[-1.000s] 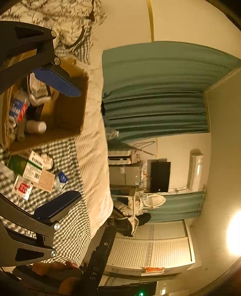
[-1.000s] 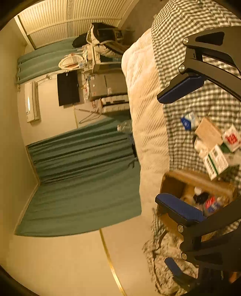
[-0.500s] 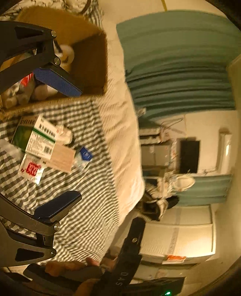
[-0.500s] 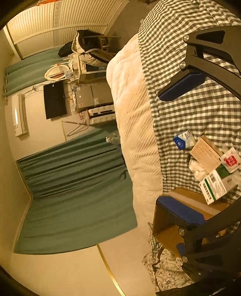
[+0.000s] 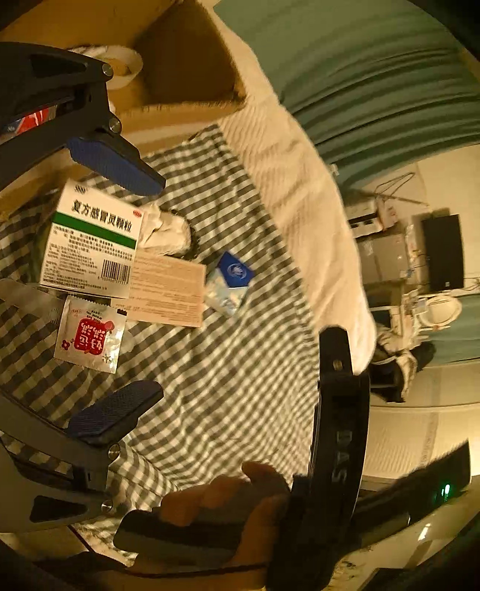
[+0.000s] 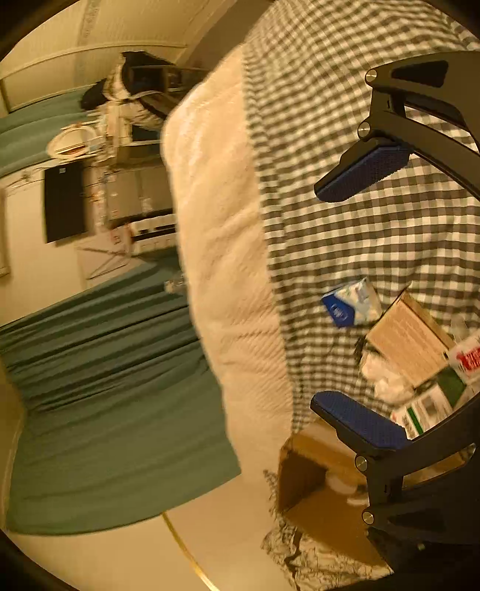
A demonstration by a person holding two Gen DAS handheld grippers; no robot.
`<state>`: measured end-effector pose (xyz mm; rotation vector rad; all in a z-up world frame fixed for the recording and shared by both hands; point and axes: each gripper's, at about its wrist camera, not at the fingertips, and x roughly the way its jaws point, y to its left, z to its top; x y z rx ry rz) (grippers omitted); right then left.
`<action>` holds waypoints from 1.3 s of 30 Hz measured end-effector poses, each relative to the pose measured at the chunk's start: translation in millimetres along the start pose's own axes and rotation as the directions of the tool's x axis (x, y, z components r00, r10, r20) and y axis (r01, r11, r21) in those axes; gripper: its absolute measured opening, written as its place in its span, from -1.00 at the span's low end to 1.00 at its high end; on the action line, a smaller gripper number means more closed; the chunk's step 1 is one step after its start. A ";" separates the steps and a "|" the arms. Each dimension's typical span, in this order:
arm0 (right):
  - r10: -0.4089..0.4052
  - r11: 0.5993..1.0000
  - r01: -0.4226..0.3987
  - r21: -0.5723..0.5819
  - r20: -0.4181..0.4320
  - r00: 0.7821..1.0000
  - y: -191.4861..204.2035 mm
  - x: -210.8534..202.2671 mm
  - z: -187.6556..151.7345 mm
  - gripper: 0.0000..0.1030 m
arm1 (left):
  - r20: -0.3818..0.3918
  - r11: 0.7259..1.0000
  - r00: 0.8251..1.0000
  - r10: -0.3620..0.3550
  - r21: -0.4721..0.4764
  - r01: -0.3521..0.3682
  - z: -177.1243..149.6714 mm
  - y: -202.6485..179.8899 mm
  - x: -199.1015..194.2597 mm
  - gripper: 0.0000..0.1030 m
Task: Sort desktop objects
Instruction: 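Move both grippers back from the box toward the pile, then grasp the blue tissue pack with the right gripper while the left gripper grasps the red sachet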
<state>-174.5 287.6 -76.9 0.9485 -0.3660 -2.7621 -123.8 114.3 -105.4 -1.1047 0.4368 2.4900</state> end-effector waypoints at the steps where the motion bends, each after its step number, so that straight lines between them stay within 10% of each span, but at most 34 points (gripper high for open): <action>1: 0.006 1.000 -0.006 0.004 -0.020 1.000 -1.8 8.2 -1.4 0.99 | -0.022 1.000 1.000 -0.007 -0.003 0.007 -0.3 1.2 7.5 0.99; 21: -0.067 0.975 -0.008 -0.221 -0.329 0.942 22.7 157.9 -36.0 0.99 | -0.293 0.983 0.944 0.153 0.142 -0.115 -16.1 -7.3 74.9 0.99; 26: -0.102 0.965 0.004 -0.264 -0.360 0.927 27.1 170.5 -45.5 0.61 | -0.292 0.966 0.930 0.222 0.193 -0.170 -28.0 -9.0 72.8 0.94; 28: -0.155 0.954 0.046 -0.296 -0.355 0.922 27.4 169.4 -46.4 0.07 | -0.269 0.954 0.925 0.268 0.211 -0.215 -32.9 -9.9 69.3 0.64; 39: -0.083 0.986 0.043 -0.160 -0.255 0.963 13.0 111.2 -22.2 -0.03 | -0.133 0.969 0.968 0.214 0.155 -0.193 -50.3 -11.8 19.5 -0.40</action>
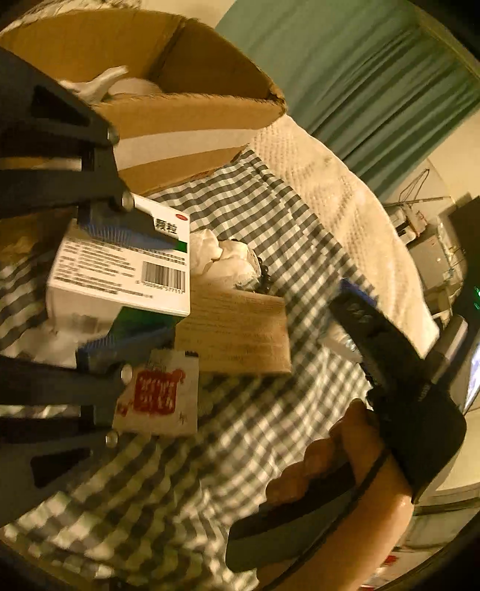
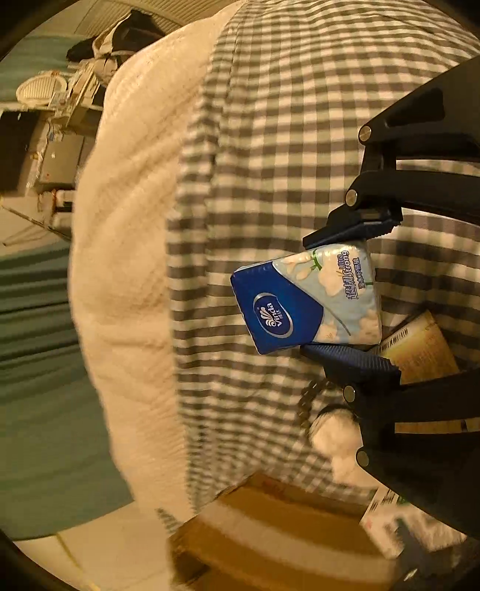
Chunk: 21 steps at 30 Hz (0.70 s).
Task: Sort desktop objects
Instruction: 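Grasp the blue tissue pack with the right gripper while the left gripper grasps the red sachet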
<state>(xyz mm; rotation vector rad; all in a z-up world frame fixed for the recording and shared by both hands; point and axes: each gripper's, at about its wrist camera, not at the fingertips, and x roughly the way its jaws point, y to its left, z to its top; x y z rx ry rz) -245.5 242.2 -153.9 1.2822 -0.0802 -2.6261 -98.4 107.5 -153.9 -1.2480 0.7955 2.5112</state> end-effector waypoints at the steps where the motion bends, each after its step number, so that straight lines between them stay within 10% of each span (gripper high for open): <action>1: 0.002 1.000 -0.002 0.012 0.020 1.000 1.0 -7.8 3.3 -0.03 | 0.015 1.000 1.000 -0.023 -0.021 0.023 -1.9 1.4 -5.9 -0.58; 8: 0.034 0.996 -0.048 0.080 0.173 0.984 -10.3 -71.7 6.1 -0.04 | 0.079 0.959 0.972 -0.221 -0.167 0.231 1.3 -5.3 -18.5 -0.73; 11: 0.033 0.994 -0.057 0.096 0.233 0.972 -9.4 -92.0 9.7 -0.04 | 0.115 0.935 0.952 -0.282 -0.188 0.300 3.0 -17.7 -16.1 -0.14; 13: 0.045 0.991 -0.076 0.109 0.269 0.962 -11.8 -105.9 11.4 -0.04 | 0.144 0.923 0.940 -0.309 -0.192 0.333 2.4 -26.8 -19.2 0.65; 21: 0.061 0.984 -0.112 0.140 0.326 0.943 -21.7 -127.7 13.3 -0.03 | 0.148 0.997 0.986 -0.076 0.033 0.072 8.1 -77.8 1.3 0.72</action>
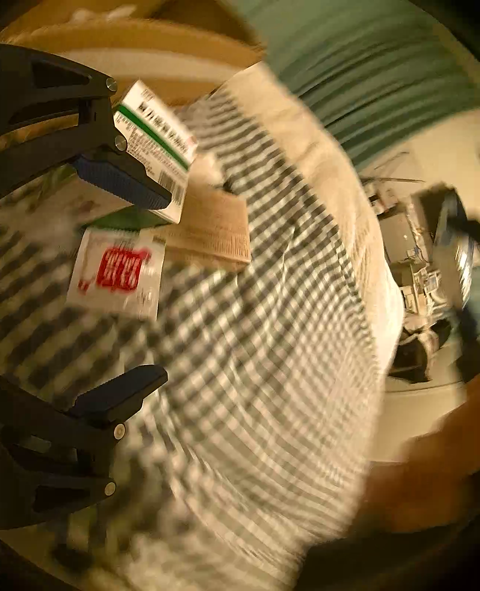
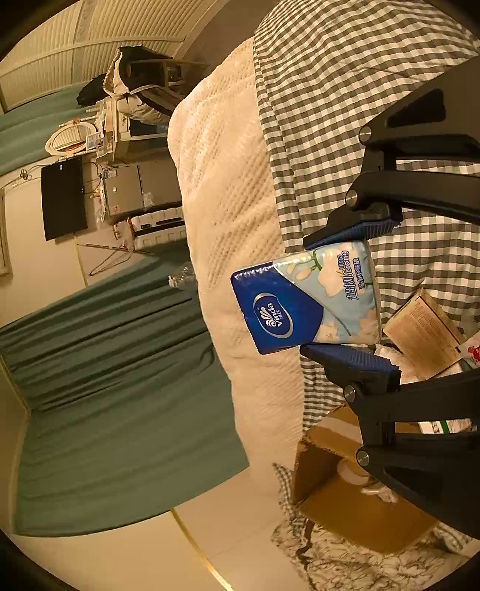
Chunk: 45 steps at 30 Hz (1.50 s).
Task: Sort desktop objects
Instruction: 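Carry the tissue pack and red sachet over the box and open both grippers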
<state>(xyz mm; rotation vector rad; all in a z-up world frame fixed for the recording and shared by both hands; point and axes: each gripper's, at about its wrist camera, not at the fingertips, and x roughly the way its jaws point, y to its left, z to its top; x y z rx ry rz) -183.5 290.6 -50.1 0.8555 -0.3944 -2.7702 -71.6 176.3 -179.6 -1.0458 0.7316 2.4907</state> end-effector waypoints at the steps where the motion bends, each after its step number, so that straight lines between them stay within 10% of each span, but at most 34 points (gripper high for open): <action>1: 0.001 1.000 -0.001 0.002 0.000 1.000 -0.9 0.0 0.3 -0.03 | -0.007 0.997 0.999 0.054 0.064 -0.053 -1.4 -8.1 6.5 0.72; 5: 0.018 1.000 -0.018 0.012 0.001 1.000 -6.3 -5.4 0.3 -0.03 | -0.015 0.953 0.988 0.154 0.265 -0.145 -11.0 -25.3 27.2 0.70; 6: 0.020 1.000 -0.020 0.014 0.003 1.000 -6.6 -6.2 0.0 -0.03 | -0.034 0.955 0.988 0.149 0.263 -0.135 -11.9 -21.8 30.6 0.51; 7: 0.022 1.000 -0.022 0.019 0.007 1.000 -8.6 -7.7 0.6 -0.03 | -0.095 0.964 0.988 0.123 0.247 -0.096 -11.9 -16.4 35.4 -0.42; 11: 0.034 0.998 -0.035 0.051 0.028 0.999 -15.8 -17.4 2.1 -0.03 | -0.122 0.967 0.990 0.077 0.250 -0.045 -26.1 -19.7 33.3 -0.97; 17: 0.036 0.997 -0.039 0.064 0.048 0.998 -19.3 -29.2 4.3 -0.03 | -0.034 1.000 0.999 -0.016 -0.001 0.016 -19.5 11.3 -0.8 -0.98; 26: 0.046 0.998 -0.052 0.045 0.129 0.991 -1.2 -70.9 6.8 -0.03 | 0.124 0.973 0.988 -0.091 -0.200 0.115 5.0 60.1 -69.9 -0.98; 45: 0.172 0.983 -0.148 -0.106 0.284 0.943 91.9 -141.8 10.8 -0.03 | 0.370 0.918 0.909 0.190 -0.395 -0.031 -13.5 180.1 -206.7 -0.98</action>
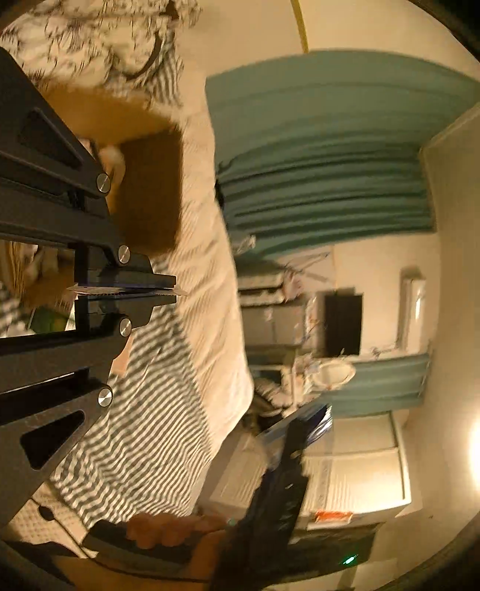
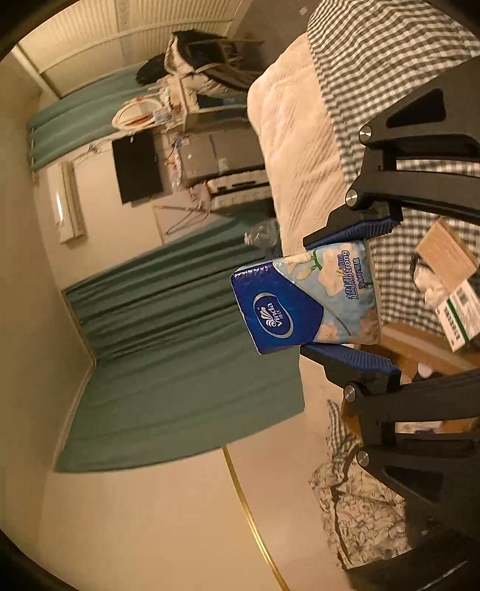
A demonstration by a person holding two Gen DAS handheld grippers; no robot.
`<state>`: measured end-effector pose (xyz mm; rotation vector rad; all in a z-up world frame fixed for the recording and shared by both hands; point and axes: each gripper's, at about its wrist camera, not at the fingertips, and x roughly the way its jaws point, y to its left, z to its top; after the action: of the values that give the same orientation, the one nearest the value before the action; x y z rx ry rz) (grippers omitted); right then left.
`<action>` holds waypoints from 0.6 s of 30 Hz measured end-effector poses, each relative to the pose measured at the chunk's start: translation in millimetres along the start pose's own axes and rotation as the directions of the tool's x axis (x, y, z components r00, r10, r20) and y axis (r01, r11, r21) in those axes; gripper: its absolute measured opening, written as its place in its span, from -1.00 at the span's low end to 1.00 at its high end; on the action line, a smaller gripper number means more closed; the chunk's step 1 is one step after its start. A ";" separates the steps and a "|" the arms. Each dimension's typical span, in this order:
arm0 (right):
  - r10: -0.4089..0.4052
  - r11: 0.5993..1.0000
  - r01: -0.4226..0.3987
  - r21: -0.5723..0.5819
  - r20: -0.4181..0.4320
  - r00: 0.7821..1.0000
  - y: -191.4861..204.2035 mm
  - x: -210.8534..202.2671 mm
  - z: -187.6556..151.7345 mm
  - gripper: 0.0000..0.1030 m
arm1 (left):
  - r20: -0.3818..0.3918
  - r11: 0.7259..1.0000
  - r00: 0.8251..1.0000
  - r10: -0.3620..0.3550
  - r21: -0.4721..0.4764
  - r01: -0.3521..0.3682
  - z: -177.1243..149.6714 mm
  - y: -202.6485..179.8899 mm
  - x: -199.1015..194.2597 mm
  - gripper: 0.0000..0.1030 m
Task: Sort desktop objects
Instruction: 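Carry the tissue pack and red sachet over the box and open both grippers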
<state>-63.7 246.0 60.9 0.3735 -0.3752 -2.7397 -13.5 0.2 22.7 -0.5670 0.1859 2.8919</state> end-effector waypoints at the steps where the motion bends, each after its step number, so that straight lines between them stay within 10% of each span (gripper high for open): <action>1: 0.010 1.000 -0.010 -0.008 -0.001 1.000 8.3 2.0 -1.0 -0.03 | 0.006 1.000 1.000 0.010 -0.002 -0.010 0.7 7.5 -2.2 -0.98; 18: 0.142 0.980 -0.162 -0.115 -0.166 0.976 105.9 77.3 -70.2 -0.03 | -0.001 0.988 0.994 0.111 -0.108 -0.110 -25.1 91.7 24.7 -0.97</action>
<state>-80.4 106.7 11.5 0.5010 -0.1777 -2.5479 -45.9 -89.2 -1.9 -0.5849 0.0630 3.0254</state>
